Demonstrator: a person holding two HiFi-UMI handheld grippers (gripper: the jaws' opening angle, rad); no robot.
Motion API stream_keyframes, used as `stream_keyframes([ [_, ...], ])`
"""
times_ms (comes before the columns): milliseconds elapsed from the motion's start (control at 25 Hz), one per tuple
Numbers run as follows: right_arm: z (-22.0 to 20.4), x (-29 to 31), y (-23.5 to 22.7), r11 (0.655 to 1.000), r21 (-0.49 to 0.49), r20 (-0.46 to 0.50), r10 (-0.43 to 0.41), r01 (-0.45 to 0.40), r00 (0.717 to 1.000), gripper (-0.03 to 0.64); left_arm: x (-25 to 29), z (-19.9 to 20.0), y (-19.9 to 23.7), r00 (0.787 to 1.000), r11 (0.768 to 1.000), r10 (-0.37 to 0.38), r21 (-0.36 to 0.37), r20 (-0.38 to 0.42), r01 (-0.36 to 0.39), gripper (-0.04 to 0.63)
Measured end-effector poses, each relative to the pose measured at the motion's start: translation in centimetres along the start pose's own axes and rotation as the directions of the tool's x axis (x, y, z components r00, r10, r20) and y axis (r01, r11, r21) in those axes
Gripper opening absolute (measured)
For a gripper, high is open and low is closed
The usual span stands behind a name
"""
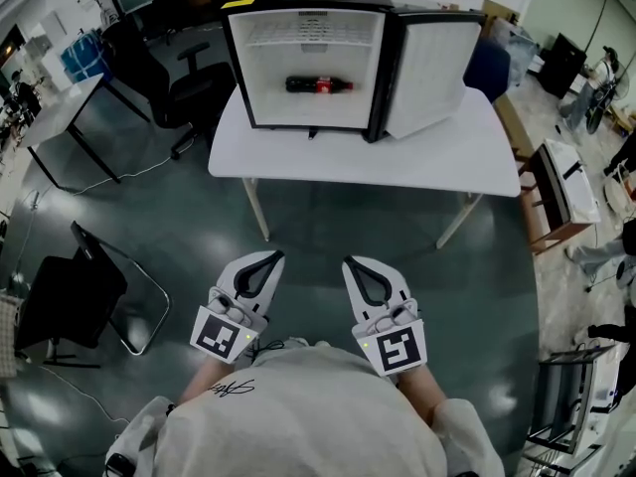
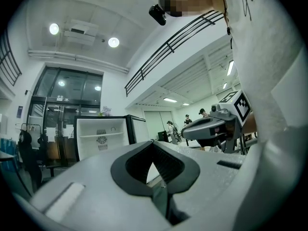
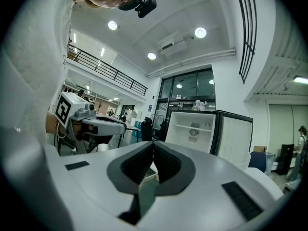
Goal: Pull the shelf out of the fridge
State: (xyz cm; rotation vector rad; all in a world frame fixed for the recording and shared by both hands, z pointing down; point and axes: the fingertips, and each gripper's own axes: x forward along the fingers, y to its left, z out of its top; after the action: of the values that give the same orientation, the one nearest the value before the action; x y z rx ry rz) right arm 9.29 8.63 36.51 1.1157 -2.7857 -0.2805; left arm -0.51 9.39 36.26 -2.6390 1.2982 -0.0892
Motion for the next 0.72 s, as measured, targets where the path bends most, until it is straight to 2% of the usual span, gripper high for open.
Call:
stream_keyframes([
  [720, 0.15, -0.03, -0.02, 1.000, 0.005, 0.012, 0.022, -0.023, 1.000, 0.012, -0.65, 0.33, -0.31, 1.000, 1.000, 0.019, 0.021, -0.022, -0.018, 0.005],
])
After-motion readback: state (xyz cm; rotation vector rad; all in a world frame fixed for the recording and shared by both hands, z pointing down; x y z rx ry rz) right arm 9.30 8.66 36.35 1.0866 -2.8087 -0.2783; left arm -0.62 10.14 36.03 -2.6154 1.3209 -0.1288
